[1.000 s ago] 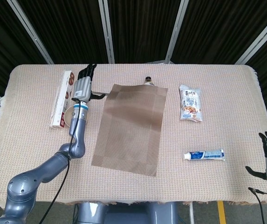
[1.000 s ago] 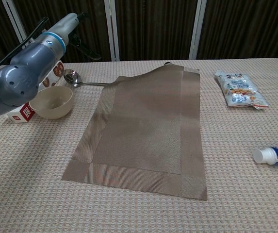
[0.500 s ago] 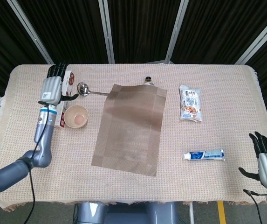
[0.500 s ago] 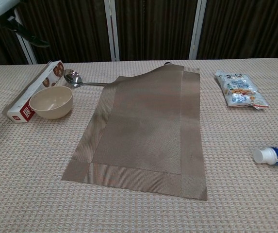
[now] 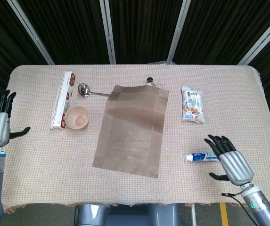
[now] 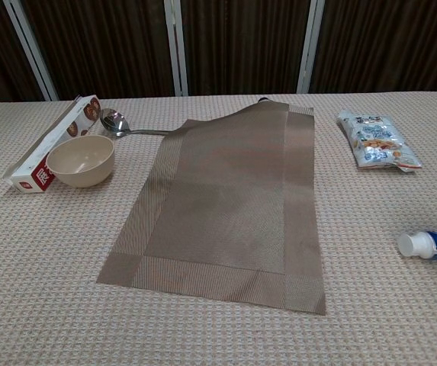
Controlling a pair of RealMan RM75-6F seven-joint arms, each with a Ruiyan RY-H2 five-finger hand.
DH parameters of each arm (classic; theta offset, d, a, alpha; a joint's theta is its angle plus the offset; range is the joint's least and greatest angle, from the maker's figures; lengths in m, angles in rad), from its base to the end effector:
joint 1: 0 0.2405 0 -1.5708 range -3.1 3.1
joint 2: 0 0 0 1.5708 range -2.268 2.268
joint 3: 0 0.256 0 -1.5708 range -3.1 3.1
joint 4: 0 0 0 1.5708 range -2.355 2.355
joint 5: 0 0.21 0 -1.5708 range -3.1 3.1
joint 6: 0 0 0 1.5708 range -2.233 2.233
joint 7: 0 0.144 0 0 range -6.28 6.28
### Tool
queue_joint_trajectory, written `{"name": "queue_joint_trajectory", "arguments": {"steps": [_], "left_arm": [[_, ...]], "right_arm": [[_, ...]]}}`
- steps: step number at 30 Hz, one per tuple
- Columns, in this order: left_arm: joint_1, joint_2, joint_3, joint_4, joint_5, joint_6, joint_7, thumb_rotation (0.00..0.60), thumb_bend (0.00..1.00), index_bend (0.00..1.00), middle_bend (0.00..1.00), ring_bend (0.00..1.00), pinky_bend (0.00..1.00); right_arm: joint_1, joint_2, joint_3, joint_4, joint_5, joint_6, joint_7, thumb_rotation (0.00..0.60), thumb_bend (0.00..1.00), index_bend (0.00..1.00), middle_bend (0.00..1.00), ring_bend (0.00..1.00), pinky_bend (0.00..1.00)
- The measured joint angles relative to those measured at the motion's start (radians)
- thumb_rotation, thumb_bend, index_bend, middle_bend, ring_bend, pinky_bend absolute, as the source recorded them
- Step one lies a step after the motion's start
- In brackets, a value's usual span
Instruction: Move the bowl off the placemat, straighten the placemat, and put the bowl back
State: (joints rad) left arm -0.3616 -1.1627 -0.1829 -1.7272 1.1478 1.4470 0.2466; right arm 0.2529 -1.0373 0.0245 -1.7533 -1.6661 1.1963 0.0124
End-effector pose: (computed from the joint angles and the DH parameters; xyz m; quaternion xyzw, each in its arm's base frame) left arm -0.2553 0.2791 0.1614 -0.5480 -0.3630 -0.4106 0.6319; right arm -0.2527 -0.2095 0.1225 0.7248 -0.3896 0.3716 0.4298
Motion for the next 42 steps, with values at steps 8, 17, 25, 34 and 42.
{"name": "queue_joint_trajectory", "arguments": {"steps": [8, 17, 25, 34, 42], "left_arm": [[0.06, 0.019, 0.058, -0.059, 0.039, 0.061, 0.075, 0.6, 0.0, 0.0, 0.0, 0.0, 0.0], [0.079, 0.044, 0.062, -0.057, 0.065, 0.051, 0.032, 0.6, 0.0, 0.0, 0.0, 0.0, 0.0], [0.085, 0.051, 0.058, -0.046, 0.076, 0.037, 0.005, 0.6, 0.0, 0.0, 0.0, 0.0, 0.0], [0.09, 0.056, 0.048, -0.036, 0.079, 0.023, -0.018, 0.6, 0.0, 0.0, 0.0, 0.0, 0.0], [0.089, 0.053, 0.044, -0.03, 0.079, 0.006, -0.023, 0.6, 0.0, 0.0, 0.0, 0.0, 0.0]], "right_arm": [[0.159, -0.057, -0.028, 0.047, -0.135, -0.158, 0.088, 0.6, 0.0, 0.0, 0.0, 0.0, 0.0], [0.25, -0.176, -0.034, 0.095, -0.185, -0.249, 0.034, 0.6, 0.0, 0.0, 0.0, 0.0, 0.0], [0.287, -0.292, -0.021, 0.14, -0.148, -0.328, -0.104, 0.6, 0.0, 0.01, 0.0, 0.0, 0.0], [0.296, -0.393, -0.008, 0.193, -0.045, -0.373, -0.218, 0.6, 0.0, 0.01, 0.0, 0.0, 0.0], [0.317, -0.431, 0.023, 0.199, 0.019, -0.392, -0.264, 0.6, 0.0, 0.02, 0.0, 0.0, 0.0]]}}
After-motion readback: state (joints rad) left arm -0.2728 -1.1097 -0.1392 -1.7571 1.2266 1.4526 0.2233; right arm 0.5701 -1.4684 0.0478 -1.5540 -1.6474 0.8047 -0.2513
